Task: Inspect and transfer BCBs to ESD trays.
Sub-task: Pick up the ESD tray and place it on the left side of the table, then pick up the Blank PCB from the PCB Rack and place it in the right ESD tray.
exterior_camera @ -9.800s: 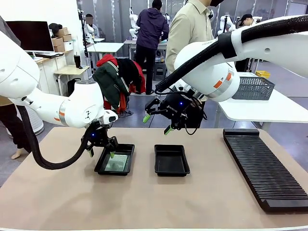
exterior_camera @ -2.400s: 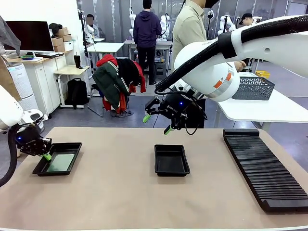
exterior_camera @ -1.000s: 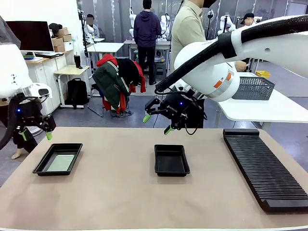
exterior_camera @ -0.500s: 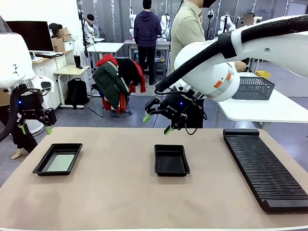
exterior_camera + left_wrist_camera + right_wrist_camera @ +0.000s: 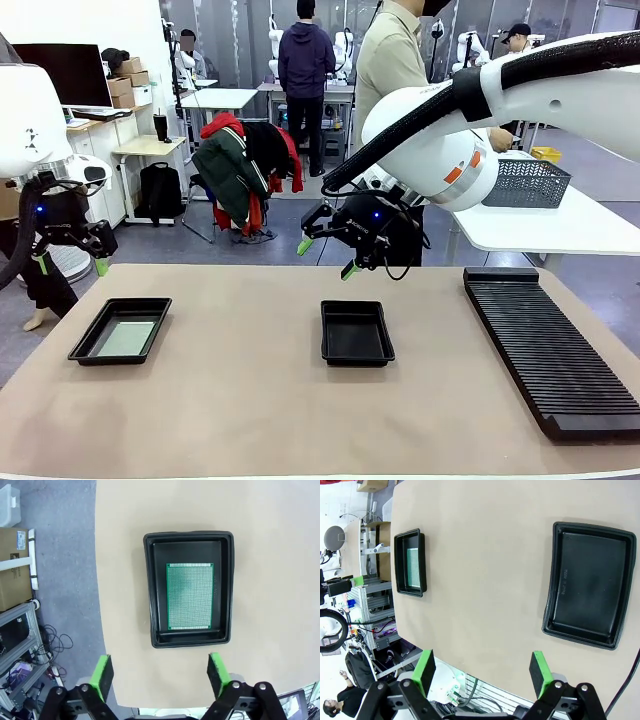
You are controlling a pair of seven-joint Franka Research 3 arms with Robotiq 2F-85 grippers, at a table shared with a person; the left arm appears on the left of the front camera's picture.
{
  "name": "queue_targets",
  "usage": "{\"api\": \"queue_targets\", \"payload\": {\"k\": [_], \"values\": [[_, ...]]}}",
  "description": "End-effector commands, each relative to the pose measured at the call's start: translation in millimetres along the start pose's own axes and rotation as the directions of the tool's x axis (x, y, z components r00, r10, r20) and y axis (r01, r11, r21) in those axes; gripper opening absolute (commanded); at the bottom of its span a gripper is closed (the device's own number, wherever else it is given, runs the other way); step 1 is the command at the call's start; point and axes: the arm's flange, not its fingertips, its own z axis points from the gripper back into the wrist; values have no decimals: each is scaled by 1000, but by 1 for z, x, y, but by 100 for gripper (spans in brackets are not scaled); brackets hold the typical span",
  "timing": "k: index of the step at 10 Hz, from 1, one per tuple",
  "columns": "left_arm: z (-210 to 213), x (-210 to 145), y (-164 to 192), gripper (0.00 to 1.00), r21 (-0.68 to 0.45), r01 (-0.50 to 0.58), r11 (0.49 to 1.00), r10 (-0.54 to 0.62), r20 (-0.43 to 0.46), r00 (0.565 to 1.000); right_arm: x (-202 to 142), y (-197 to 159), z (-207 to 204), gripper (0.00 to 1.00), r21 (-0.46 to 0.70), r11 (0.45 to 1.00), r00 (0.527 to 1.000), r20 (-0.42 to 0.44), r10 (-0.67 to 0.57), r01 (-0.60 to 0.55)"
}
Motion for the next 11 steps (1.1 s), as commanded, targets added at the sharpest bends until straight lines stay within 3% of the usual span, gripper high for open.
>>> {"api": "queue_targets", "payload": {"k": [1,11], "values": [[-1,0,0,100,0,0,1000,0,6,1000,2,2,-2,100,-18,1000,1000,8,-13,13],[-1,0,0,100,0,0,1000,0,6,1000,2,2,-2,100,-18,1000,1000,8,-13,13]]}}
